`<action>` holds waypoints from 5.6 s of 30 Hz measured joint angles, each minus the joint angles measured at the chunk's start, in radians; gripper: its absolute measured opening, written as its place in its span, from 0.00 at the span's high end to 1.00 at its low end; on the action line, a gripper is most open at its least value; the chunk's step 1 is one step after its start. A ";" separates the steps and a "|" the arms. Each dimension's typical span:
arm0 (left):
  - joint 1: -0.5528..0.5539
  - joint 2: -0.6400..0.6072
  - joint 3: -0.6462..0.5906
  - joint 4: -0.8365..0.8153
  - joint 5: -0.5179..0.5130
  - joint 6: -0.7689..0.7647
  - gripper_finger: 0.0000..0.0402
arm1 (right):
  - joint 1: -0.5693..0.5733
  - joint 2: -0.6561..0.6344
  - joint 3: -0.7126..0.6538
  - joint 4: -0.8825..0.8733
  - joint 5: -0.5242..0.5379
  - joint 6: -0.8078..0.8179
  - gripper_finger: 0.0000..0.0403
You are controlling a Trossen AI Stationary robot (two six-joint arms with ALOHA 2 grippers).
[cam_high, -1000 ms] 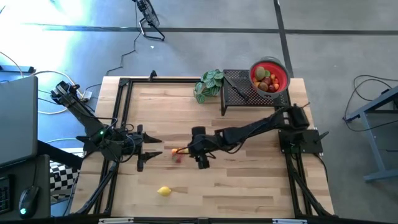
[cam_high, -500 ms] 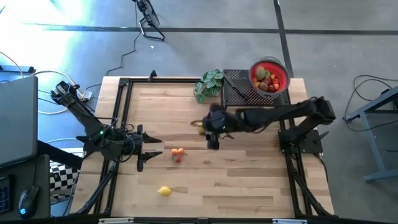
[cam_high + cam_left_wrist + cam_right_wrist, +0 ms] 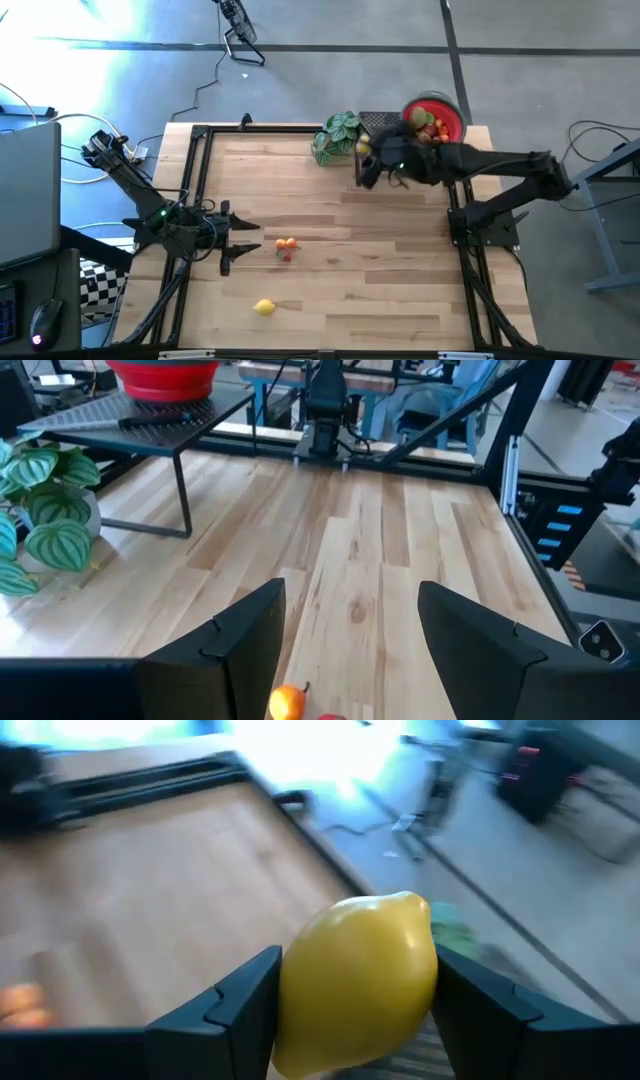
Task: Pick & Place Fruit
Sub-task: Put the yellow lemon into the red strainer bowl, then put the orange pear into the red strainer bowl
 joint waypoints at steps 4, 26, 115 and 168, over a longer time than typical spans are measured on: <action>0.000 0.000 0.000 -0.001 0.000 0.000 0.45 | -0.072 -0.042 0.000 -0.056 0.077 0.048 0.47; 0.000 0.000 0.000 -0.001 0.002 0.000 0.45 | -0.515 -0.062 0.000 -0.449 0.092 0.287 0.47; 0.000 0.001 0.000 -0.001 0.001 0.010 0.45 | -0.059 -0.029 0.002 0.138 -0.683 -0.087 0.75; 0.000 -0.007 0.000 -0.001 0.001 0.088 0.45 | 0.201 0.702 0.001 0.610 -0.623 -0.148 0.48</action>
